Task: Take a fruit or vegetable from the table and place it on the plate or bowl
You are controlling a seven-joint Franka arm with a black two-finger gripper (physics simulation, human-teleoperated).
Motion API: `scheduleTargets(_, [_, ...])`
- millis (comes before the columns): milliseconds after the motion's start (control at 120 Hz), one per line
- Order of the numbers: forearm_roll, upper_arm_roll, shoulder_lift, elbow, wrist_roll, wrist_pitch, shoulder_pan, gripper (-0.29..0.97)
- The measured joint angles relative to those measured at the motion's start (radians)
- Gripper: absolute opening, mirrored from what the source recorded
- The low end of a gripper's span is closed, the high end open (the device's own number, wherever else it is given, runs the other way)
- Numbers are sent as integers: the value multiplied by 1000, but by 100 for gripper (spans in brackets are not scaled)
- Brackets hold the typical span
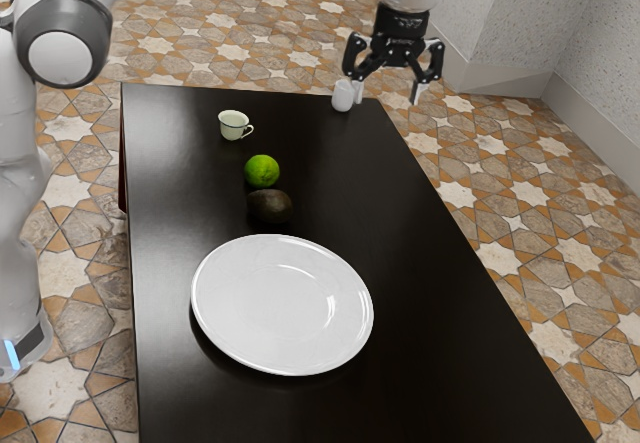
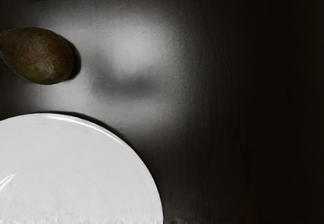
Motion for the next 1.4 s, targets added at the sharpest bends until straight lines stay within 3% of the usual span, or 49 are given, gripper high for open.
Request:
scheduleTargets(200, [-41,4,-9,5,-270,-4,7,68])
scheduleTargets(383, [-50,6,-67,-8,-397,-29,-4,68])
scheduleTargets(417, [-52,38,-76,-24,-393,-45,-35,68])
scheduleTargets(500, [-69,135,-74,-55,-338,-76,-109,68])
scheduleTargets(608, [-79,177,-69,-97,-238,-108,-93,68])
scheduleTargets(700, [-80,188,-43,-121,-113,-121,1,68])
scheduleTargets(817, [-109,192,27,-157,48,-119,206,68])
scheduleTargets(875, [-127,192,36,-208,118,-108,245,68])
scheduleTargets(1133, [-226,189,75,-419,356,38,218,68])
scheduleTargets(1400, [-268,214,-61,-616,487,192,234,68])
